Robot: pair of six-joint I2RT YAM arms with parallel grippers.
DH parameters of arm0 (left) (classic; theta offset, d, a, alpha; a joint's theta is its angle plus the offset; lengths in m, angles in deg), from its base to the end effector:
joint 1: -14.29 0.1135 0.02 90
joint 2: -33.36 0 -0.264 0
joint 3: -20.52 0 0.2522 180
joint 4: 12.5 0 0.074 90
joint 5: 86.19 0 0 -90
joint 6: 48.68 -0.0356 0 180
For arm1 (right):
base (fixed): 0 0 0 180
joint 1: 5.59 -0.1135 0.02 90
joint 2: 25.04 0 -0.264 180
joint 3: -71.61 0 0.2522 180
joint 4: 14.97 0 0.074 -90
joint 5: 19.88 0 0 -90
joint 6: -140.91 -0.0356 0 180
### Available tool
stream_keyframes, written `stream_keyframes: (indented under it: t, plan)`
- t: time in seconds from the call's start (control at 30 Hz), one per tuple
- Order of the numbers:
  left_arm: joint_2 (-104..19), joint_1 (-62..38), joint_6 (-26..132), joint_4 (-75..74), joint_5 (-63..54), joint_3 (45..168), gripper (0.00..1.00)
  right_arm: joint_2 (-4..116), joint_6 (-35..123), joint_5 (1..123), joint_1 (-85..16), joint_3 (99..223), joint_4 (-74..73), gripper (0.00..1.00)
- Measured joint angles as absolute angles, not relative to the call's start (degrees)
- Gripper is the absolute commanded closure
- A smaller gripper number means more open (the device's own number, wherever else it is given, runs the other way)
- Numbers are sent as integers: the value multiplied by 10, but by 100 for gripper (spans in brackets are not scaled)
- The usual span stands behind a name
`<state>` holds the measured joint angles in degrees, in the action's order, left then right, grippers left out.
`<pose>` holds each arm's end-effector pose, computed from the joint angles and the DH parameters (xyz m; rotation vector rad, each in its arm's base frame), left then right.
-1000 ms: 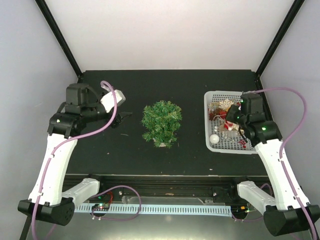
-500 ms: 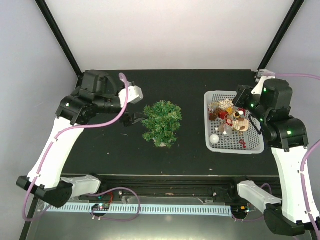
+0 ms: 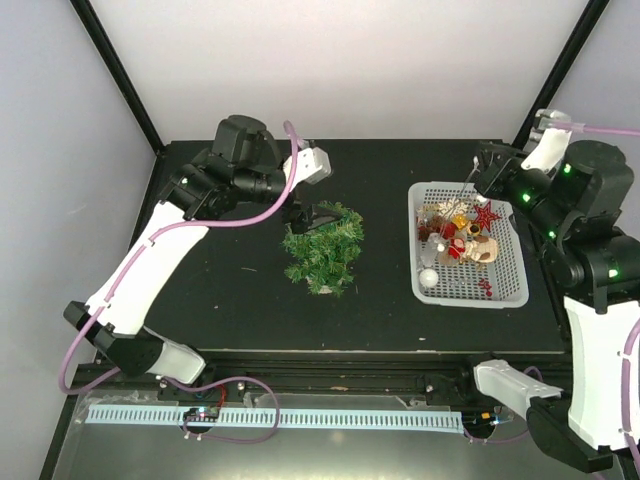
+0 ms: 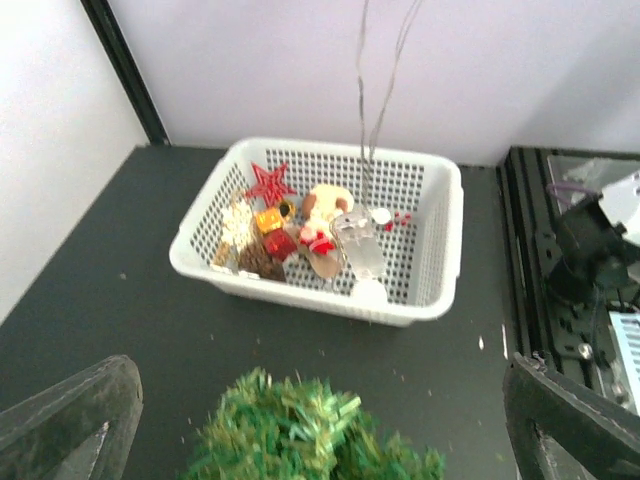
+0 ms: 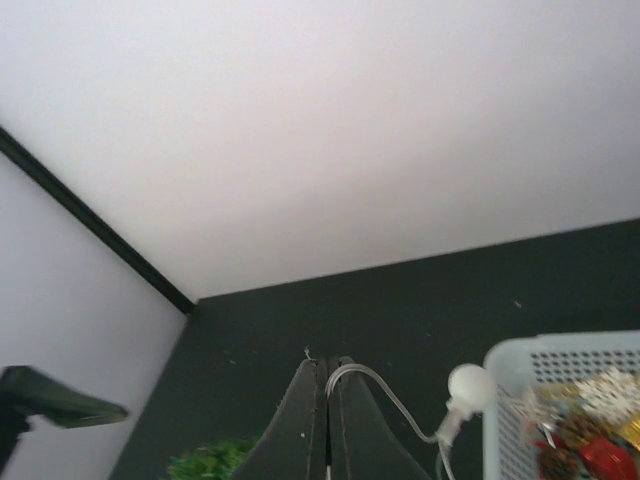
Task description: Decorate the small christmas tree
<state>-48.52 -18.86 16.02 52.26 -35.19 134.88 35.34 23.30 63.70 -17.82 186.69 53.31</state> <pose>0.2234 -0.1726 0.4560 1.3541 1.5985 -0.8040 0.1375 0.0339 0.5231 0.1661 1.8391 0.5921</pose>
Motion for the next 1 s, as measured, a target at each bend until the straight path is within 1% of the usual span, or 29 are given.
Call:
stream_keyframes:
  t: [0.2,0.33,0.53,0.73,0.87,1.0]
  plan:
    - [-503,-196,206,434,-374,1358,6,368,221,558,-179,1930,525,99]
    - [-528,-196,236,384,-413,1385,8,367,218,501,-185,1932,509,99]
    - [-573,-198,270,340,-479,1424,13,355,207,389,-192,1892,456,99]
    - [-594,-198,285,337,-559,1425,13,345,188,288,-213,1859,398,99]
    - [-599,-200,293,329,-609,1425,13,334,170,248,-220,1837,355,99]
    - [-602,-208,297,322,-643,1425,10,314,141,222,-223,1793,305,99]
